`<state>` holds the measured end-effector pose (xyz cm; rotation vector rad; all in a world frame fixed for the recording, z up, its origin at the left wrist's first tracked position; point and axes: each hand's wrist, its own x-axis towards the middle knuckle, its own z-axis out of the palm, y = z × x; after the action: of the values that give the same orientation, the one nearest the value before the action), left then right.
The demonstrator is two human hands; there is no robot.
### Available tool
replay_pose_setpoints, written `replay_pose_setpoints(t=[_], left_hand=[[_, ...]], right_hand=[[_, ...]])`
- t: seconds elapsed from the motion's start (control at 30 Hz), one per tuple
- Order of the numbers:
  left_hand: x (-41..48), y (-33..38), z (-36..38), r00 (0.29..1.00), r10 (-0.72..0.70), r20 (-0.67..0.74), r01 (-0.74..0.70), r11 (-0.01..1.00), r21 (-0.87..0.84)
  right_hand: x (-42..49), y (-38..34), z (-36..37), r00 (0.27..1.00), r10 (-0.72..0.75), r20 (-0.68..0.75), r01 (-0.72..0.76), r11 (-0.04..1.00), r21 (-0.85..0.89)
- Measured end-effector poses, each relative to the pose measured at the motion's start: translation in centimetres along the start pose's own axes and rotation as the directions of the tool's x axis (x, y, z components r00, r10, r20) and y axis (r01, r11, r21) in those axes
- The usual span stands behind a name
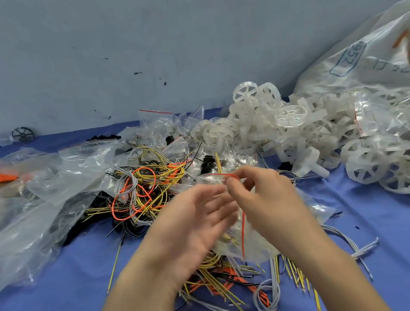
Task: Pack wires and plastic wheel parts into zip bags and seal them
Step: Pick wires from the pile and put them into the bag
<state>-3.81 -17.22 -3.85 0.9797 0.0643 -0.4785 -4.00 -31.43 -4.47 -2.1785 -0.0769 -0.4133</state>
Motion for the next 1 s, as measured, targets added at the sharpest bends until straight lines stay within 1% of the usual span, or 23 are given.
replay_pose_setpoints(t=[0.03, 0.07, 0.1, 0.17, 0.2, 0.27, 0.3, 0.33, 0.37, 0.4, 0.43, 0.5, 0.6, 0.67, 0.73, 0.83, 0.9, 1.0], left_hand=[[-0.5, 0.6, -0.7, 0.992, 0.1, -0.083, -0.085, 0.983, 0.162], [-1.0, 1.4, -1.5, 0.967, 0.205, -0.15, -0.147, 0.934, 0.326], [-1.5, 2.0, -2.4, 0.928, 0.309, -0.207, -0.185, 0.867, 0.462], [-2.2, 2.7, -4.4, 0.83, 0.49, -0.268, -0.188, 0.698, 0.691], [-2.4, 2.8, -5.3, 0.796, 0.544, -0.266, -0.159, 0.612, 0.775], [-2.3, 2.5, -6.6, 0.775, 0.588, -0.231, -0.09, 0.464, 0.881], [-2.2, 2.3, -7.0, 0.773, 0.599, -0.207, -0.047, 0.38, 0.924], [-2.0, 2.1, -7.3, 0.771, 0.613, -0.175, 0.001, 0.273, 0.962], [-1.8, 1.9, -7.4, 0.763, 0.632, -0.139, 0.047, 0.16, 0.986], [-1.6, 1.7, -7.4, 0.754, 0.648, -0.111, 0.084, 0.072, 0.994], [-1.4, 1.5, -7.3, 0.748, 0.657, -0.095, 0.108, 0.022, 0.994], [-1.1, 1.2, -7.3, 0.764, 0.639, -0.091, 0.131, -0.016, 0.991], [-0.7, 0.5, -7.4, 0.821, 0.557, -0.126, 0.201, -0.075, 0.977], [-0.6, 0.2, -7.5, 0.834, 0.535, -0.139, 0.235, -0.116, 0.965], [-0.5, 0.1, -7.6, 0.824, 0.548, -0.144, 0.233, -0.096, 0.968], [-0.5, 0.4, -7.7, 0.817, 0.545, -0.191, 0.249, -0.033, 0.968], [-0.5, 0.3, -7.6, 0.817, 0.532, -0.224, 0.278, -0.021, 0.96], [-0.5, 0.0, -7.3, 0.798, 0.55, -0.245, 0.303, -0.015, 0.953]], right_hand=[[0.0, 0.0, 0.1, 1.0, -0.01, -0.013, 0.01, 1.0, -0.001], [-0.1, -0.1, 0.1, 0.999, -0.018, -0.026, 0.018, 1.0, 0.003], [0.0, -0.1, 0.1, 0.999, -0.021, -0.035, 0.022, 1.0, 0.01], [0.1, 0.1, -0.1, 0.998, -0.015, -0.054, 0.016, 0.999, 0.03], [0.4, 0.2, -0.3, 0.998, -0.006, -0.069, 0.009, 0.999, 0.042], [0.8, 0.4, -0.6, 0.996, 0.012, -0.092, -0.007, 0.998, 0.063], [0.9, 0.5, -0.6, 0.995, 0.017, -0.098, -0.01, 0.998, 0.07], [1.1, 0.5, -0.6, 0.995, 0.018, -0.1, -0.01, 0.997, 0.074], [1.2, 0.5, -0.6, 0.995, 0.016, -0.099, -0.008, 0.997, 0.08], [1.3, 0.6, -0.5, 0.995, 0.012, -0.095, -0.004, 0.996, 0.09], [1.3, 0.6, -0.5, 0.996, 0.007, -0.088, 0.002, 0.995, 0.099], [1.5, 0.6, -0.4, 0.997, -0.002, -0.074, 0.01, 0.994, 0.109], [1.7, 0.7, -0.5, 0.997, -0.015, -0.079, 0.026, 0.99, 0.136], [1.8, 0.8, -0.6, 0.996, -0.024, -0.086, 0.035, 0.99, 0.14], [1.9, 0.8, -0.6, 0.996, -0.033, -0.081, 0.044, 0.989, 0.14], [1.9, 0.9, -0.6, 0.997, -0.032, -0.074, 0.042, 0.99, 0.135], [1.9, 0.8, -0.5, 0.997, -0.029, -0.071, 0.038, 0.991, 0.13], [1.8, 0.9, -0.5, 0.997, -0.029, -0.069, 0.038, 0.991, 0.125]])
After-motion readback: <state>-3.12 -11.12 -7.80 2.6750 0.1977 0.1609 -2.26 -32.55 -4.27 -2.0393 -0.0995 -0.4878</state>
